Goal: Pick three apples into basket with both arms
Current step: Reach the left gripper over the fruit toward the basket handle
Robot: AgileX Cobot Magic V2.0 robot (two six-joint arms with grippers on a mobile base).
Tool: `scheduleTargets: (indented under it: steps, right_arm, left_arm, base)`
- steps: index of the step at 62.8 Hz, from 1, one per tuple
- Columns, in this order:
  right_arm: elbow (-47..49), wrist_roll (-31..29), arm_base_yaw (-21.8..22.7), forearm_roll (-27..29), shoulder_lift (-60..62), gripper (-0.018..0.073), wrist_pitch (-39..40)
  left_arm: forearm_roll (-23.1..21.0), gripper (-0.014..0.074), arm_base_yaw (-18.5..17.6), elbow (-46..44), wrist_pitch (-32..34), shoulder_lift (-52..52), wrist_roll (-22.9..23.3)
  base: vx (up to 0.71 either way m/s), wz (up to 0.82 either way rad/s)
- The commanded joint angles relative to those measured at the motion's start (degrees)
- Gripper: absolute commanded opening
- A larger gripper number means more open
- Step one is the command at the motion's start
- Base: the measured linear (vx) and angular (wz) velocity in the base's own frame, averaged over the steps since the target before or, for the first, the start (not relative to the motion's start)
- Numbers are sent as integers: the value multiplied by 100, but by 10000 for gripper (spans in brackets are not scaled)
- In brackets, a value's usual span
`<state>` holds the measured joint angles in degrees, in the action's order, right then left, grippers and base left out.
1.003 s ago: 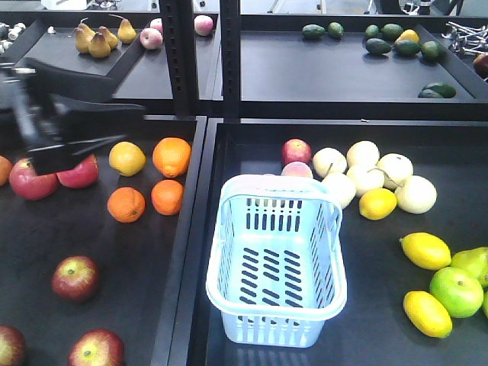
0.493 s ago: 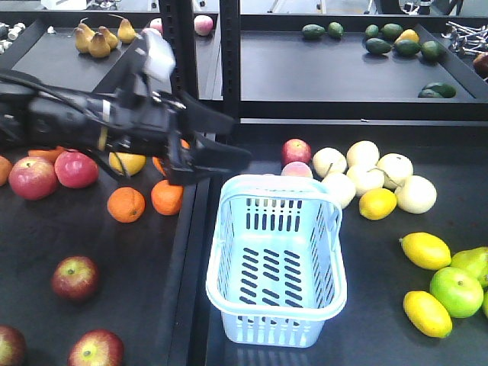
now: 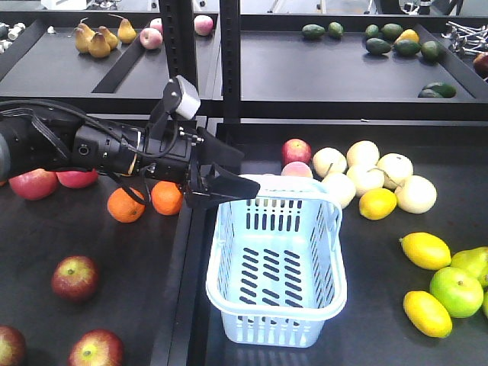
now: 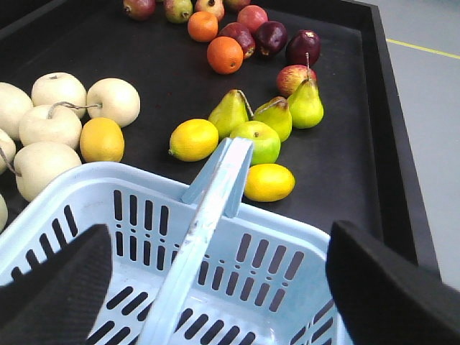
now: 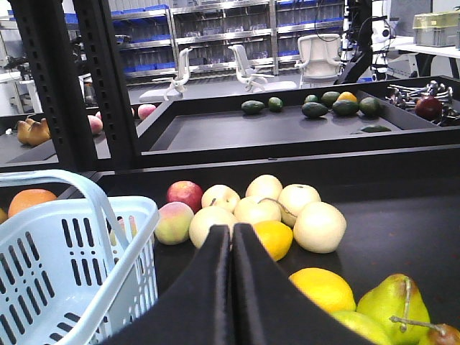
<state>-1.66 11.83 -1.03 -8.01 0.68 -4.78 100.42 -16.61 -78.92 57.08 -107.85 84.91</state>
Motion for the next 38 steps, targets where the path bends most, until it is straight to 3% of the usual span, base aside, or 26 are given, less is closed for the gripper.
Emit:
scheduleTargets:
  steps: [1,20,38]
  right_arm:
    - [-71,-3,37,-67,74,-8,401]
    - [-71,-3,37,-67,74,-8,401]
    - [-71,-3,37,-67,74,-8,395]
  left_arm:
    - [301,575,-42,-194,-10,160,-98]
    - [301,575,-42,-194,-142,-171,-419]
    - [301,575,-42,-194,-239,-581,-419]
  base:
    - [0,0]
    - [0,0]
    - [0,0]
